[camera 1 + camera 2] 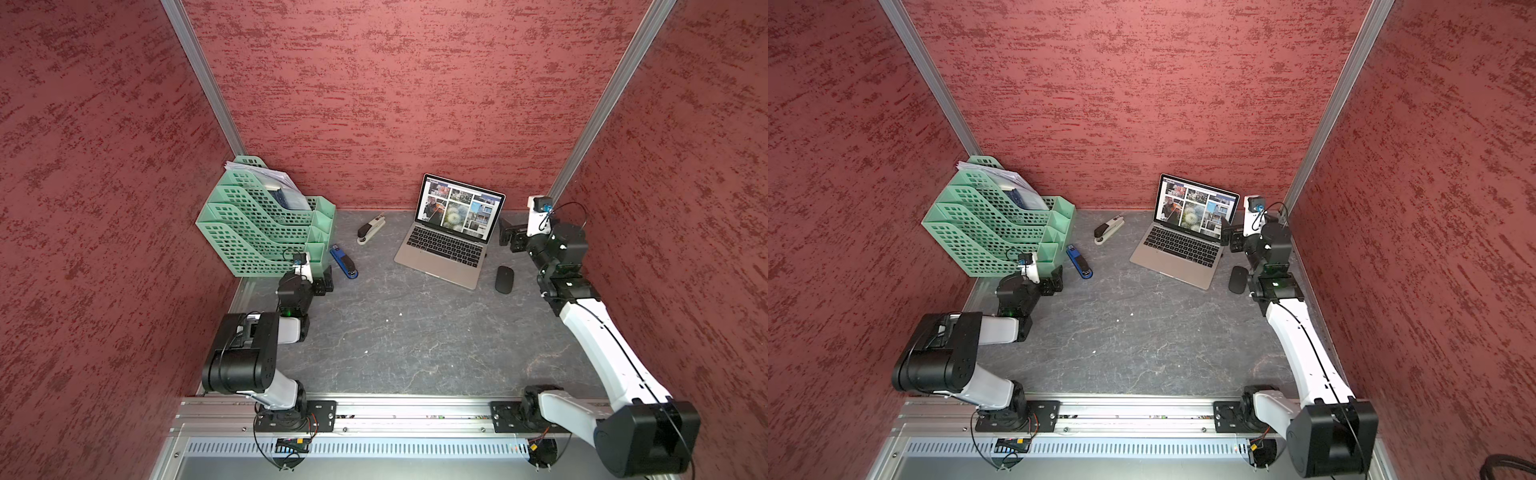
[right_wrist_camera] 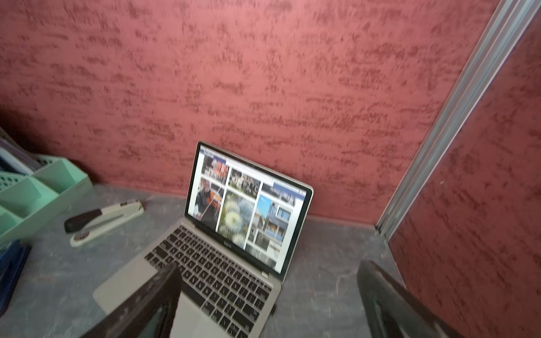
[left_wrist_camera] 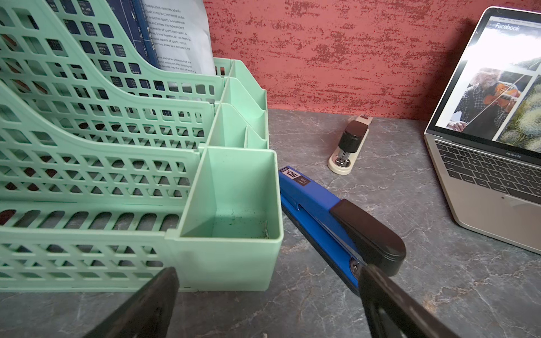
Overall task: Remove the wireless mouse receiver from the laptop
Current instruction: Pick up the mouse from the center of the board.
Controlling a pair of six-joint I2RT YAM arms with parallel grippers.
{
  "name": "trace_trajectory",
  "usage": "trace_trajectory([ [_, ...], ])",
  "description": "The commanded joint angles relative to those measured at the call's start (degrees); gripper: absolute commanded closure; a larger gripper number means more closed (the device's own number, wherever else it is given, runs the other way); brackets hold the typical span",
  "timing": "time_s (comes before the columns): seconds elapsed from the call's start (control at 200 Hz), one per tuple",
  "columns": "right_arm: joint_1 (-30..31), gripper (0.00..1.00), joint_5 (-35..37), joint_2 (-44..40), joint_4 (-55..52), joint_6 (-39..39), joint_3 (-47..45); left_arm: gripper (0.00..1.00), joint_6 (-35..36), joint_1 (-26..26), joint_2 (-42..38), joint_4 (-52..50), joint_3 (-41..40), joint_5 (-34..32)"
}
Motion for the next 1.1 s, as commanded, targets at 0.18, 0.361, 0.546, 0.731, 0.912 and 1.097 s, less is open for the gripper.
trace_trajectory([
  [0.18, 0.4, 0.02, 18.7, 8.9, -37.0, 6.9, 16.7, 0.00, -3.7, 0.3, -14.3, -39.2, 19.5, -4.7],
  [0.361, 0.4, 0.03, 14.3, 17.9, -54.0, 21.4, 23.6, 0.00, -9.5, -0.9, -21.2, -58.8, 33.6, -3.7],
  [0.546, 0.3, 0.10, 8.1, 22.7, -50.9, 26.7, 14.9, 0.00, -19.1, -1.9, -27.1, -66.1, 41.2, 13.0],
  [0.731, 0.1, 0.05, 6.5, 23.6, -42.6, 29.8, 6.5, 0.00, -25.3, -2.2, -39.8, -55.8, 34.4, 19.8],
  [0.912, 0.0, 0.03, 8.0, 22.7, -36.3, 31.1, 1.0, 0.00, -25.7, -2.4, -43.7, -62.2, 34.7, 18.6],
  [1.097, -0.3, 0.02, 11.6, 25.2, -33.5, 30.2, 0.9, 0.00, -19.4, -2.4, -37.5, -80.5, 43.7, 16.4],
])
